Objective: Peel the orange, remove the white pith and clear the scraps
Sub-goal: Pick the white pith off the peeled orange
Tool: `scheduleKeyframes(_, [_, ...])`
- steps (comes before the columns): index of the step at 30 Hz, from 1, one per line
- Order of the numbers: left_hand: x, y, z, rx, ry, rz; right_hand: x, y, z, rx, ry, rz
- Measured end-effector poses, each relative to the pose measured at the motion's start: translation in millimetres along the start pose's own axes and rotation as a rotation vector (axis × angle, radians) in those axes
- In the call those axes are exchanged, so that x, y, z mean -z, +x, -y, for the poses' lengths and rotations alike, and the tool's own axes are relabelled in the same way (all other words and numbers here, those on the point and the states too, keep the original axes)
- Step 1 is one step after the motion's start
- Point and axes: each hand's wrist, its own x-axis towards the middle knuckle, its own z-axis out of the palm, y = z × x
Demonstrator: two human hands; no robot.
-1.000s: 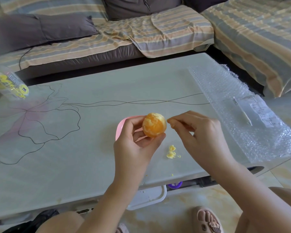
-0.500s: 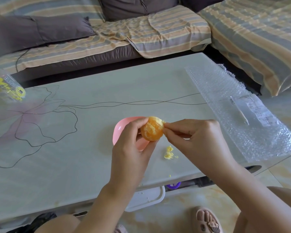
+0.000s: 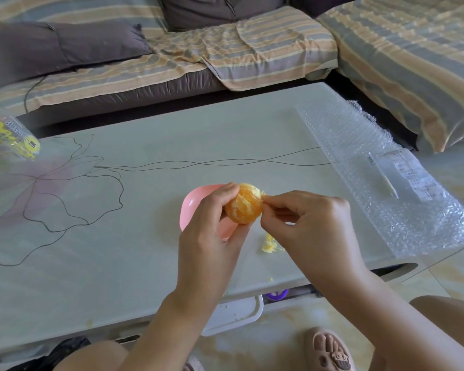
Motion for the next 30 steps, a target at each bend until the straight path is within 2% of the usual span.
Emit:
scheduleKeyframes(10, [-1,-1,-1,-0.018,-0.015,-0.021,4,5,3,-0.009,-0.035,0.01])
scheduleKeyframes(14, [2,3,-2,0.031,-0.054,-0.038,8,5,6,0.007,0.067,0.037])
scheduleKeyframes(18, [5,5,1,-0.033,-0.015,-0.025,9,4,8,0.029,0.069,0.066])
scheduleKeyframes(23, [3,5,4,-0.118,0.011,-0.026,7,2,10,0.046,0.0,0.015])
scheduleKeyframes(30, [0,4,3,-0.132,-0.01,-0.035,7,2,15,0.017,-0.058,-0.037])
